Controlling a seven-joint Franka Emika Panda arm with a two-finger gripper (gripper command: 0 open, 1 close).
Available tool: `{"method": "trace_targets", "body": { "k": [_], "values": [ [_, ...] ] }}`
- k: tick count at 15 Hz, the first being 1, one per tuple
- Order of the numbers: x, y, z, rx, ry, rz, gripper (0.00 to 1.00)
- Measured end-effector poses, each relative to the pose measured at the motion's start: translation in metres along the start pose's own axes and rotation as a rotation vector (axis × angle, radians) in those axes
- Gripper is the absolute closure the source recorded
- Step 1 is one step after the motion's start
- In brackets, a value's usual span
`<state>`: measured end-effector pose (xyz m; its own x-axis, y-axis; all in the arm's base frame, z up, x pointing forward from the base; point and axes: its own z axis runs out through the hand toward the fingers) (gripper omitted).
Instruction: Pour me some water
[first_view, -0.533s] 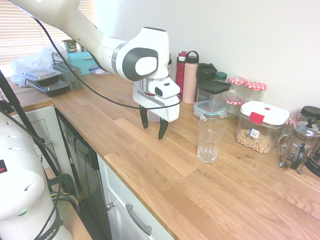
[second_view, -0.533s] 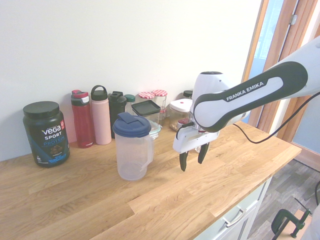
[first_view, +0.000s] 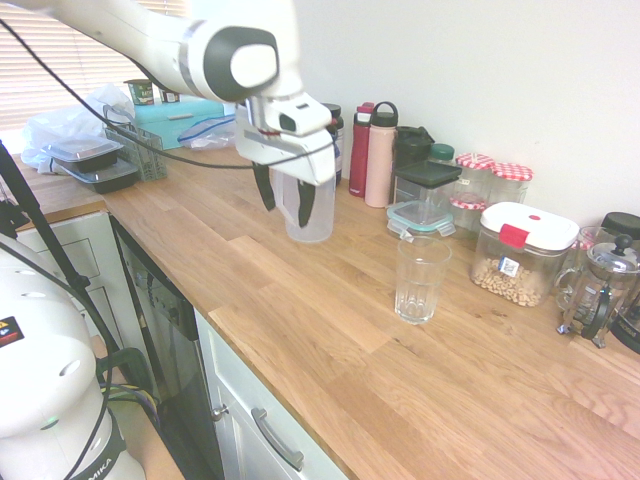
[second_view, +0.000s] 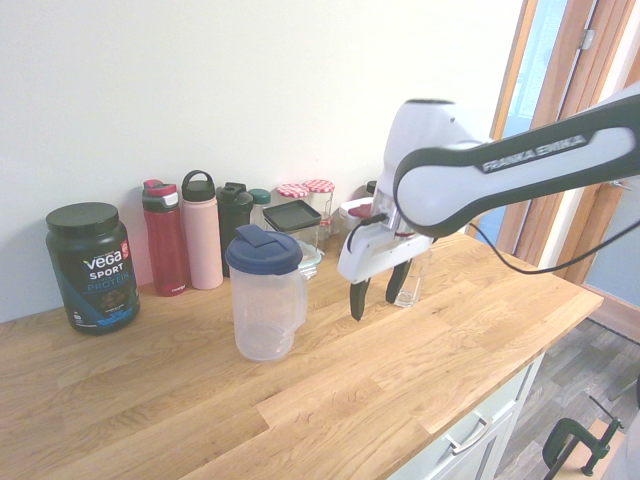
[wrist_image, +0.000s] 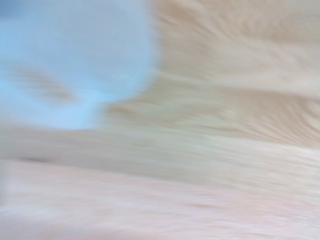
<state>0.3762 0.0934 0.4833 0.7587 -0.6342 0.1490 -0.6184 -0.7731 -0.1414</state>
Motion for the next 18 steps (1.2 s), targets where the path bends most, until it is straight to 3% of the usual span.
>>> {"method": "trace_targets", "body": {
  "k": [3,7,8,18],
  "values": [
    [-0.035,-0.03,-0.022,0.065,0.087,-0.089,0.0],
    [-0.039,-0.07,-0.004,0.107,0.136,-0.089,0.0],
    [-0.032,-0.078,0.003,0.106,0.146,-0.077,1.0],
    [0.004,-0.102,0.042,0.106,0.144,-0.027,1.0]
  ]
}}
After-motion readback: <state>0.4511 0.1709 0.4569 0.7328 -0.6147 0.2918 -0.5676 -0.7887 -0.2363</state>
